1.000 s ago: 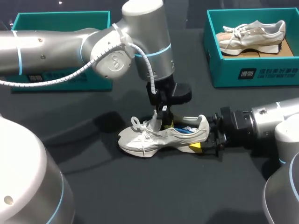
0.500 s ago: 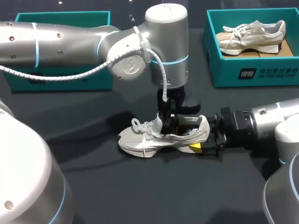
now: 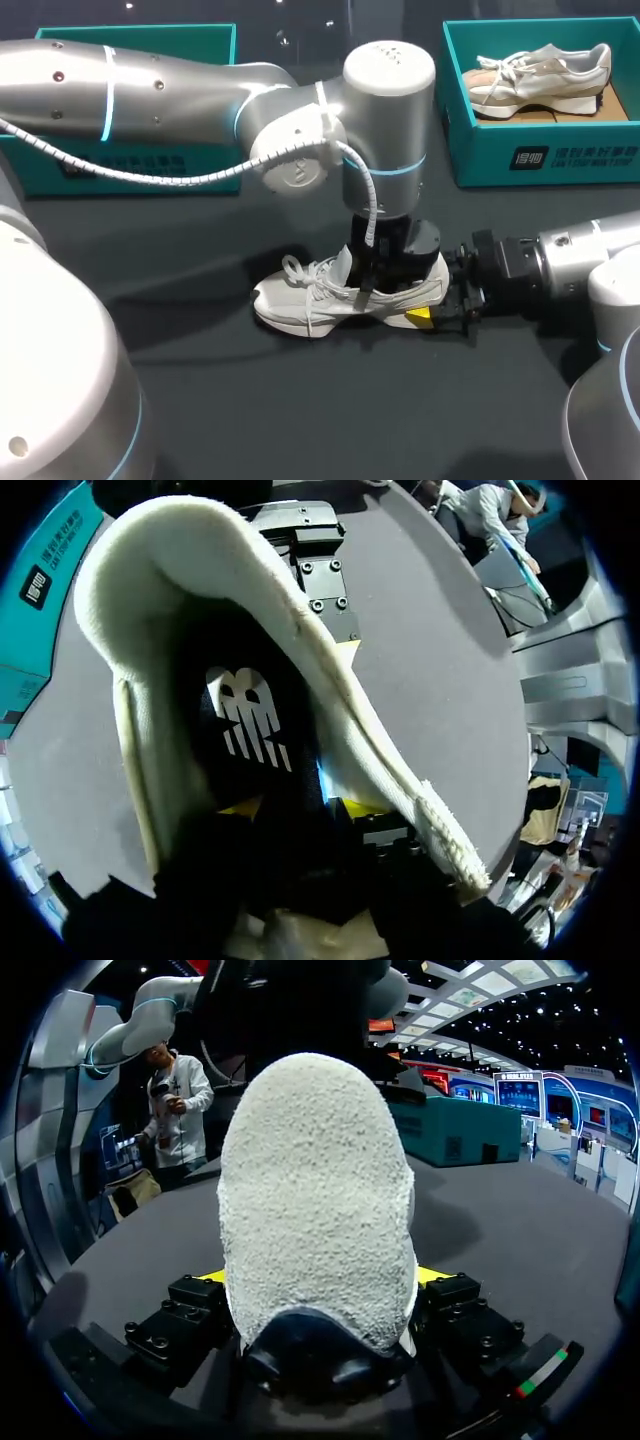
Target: Take the shoe out of the shoebox, open the shoe tongue, remove and reinsert the insole, then place the shoe into the shoebox
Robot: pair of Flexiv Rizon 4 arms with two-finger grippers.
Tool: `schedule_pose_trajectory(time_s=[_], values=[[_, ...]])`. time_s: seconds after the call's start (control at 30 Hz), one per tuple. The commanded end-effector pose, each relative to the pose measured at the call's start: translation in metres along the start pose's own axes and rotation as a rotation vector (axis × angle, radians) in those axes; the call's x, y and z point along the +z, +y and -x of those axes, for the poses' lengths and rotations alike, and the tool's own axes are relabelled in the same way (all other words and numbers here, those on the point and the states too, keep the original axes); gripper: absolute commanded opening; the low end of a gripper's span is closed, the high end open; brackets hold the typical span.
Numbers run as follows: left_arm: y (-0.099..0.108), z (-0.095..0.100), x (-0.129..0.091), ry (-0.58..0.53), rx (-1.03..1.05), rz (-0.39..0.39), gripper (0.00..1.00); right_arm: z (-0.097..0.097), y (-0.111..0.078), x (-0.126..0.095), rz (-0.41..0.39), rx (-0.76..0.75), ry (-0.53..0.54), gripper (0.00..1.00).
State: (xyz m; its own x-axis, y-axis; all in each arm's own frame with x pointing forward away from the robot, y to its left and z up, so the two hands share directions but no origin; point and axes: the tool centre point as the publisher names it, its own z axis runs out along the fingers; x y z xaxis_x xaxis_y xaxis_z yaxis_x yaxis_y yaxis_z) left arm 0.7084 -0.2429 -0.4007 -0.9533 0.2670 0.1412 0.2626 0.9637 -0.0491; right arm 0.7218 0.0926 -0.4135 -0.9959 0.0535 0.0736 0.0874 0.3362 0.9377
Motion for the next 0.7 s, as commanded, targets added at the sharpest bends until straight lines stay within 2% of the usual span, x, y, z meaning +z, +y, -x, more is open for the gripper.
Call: schedule_pose_trajectory(time_s=[0.03, 0.3, 0.4, 0.47, 0.7], values=[[0.003, 0.000, 0.019, -0.057, -0.011, 0.013, 0.42, -0.001, 0.002, 0.000, -0.003, 0.001, -0.001, 0.00], [0.011, 0.021, 0.027, -0.209, -0.057, 0.062, 0.34, -0.001, 0.002, 0.000, -0.003, 0.001, -0.001, 0.00], [0.014, 0.029, 0.027, -0.244, -0.075, 0.074, 0.19, -0.001, 0.002, 0.000, -0.003, 0.001, -0.001, 0.00], [0.017, 0.034, 0.027, -0.257, -0.086, 0.077, 0.00, -0.001, 0.002, 0.000, -0.003, 0.001, -0.001, 0.00], [0.024, 0.031, 0.012, -0.227, -0.125, 0.004, 0.00, -0.001, 0.002, 0.000, -0.003, 0.001, -0.001, 0.00]])
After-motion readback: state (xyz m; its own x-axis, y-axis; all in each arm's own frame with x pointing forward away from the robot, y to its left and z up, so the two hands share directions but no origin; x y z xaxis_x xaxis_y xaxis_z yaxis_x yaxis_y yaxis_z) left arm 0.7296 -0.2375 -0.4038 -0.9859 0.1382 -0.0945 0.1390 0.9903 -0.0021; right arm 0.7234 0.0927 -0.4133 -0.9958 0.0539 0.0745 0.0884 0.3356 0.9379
